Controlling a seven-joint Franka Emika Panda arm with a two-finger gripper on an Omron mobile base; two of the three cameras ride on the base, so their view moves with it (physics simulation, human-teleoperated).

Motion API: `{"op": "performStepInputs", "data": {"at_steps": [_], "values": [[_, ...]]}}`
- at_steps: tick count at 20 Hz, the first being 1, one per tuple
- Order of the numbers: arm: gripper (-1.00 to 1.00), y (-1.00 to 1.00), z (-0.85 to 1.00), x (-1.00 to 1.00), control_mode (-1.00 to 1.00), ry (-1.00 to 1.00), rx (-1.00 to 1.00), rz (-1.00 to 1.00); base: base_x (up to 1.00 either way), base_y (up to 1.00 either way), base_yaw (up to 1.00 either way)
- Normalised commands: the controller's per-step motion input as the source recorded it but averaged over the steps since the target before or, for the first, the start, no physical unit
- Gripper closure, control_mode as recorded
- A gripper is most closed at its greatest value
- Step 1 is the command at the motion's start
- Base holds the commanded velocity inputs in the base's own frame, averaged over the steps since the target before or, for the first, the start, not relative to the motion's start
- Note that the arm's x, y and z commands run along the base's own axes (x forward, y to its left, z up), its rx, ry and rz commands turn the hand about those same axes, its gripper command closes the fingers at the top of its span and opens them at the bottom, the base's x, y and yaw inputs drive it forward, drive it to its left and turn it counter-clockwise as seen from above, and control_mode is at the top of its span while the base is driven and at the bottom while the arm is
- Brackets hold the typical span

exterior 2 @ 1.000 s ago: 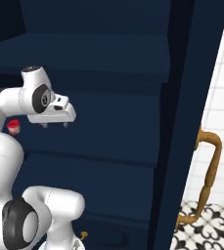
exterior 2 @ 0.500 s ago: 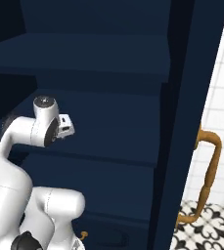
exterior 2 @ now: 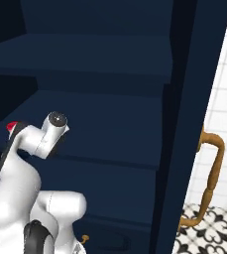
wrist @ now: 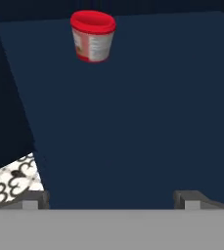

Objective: From the different types of pastries on the counter, select a croissant and place it on the cutting board. Then retrieve a jar of jam from the cabinet and place it alongside the croissant on the cutting board.

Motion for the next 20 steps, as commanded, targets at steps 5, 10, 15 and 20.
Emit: {"op": "performStepInputs", "data": {"at_steps": [5, 10, 15, 20], "values": [[-1.0, 0.13, -0.01, 0.14, -1.0, -0.11, 0.03, 0.24, 0.0, 0.0, 0.0], [-1.0, 0.55, 0.0, 0.35, -1.0, -0.1, 0.04, 0.07, 0.0, 0.0, 0.0], [-1.0, 0.48, 0.0, 0.26, -1.0, -0.09, 0.04, 0.04, 0.0, 0.0, 0.0], [-1.0, 0.25, 0.0, 0.11, -1.0, -0.07, 0.1, 0.16, 0.0, 0.0, 0.0]]}}
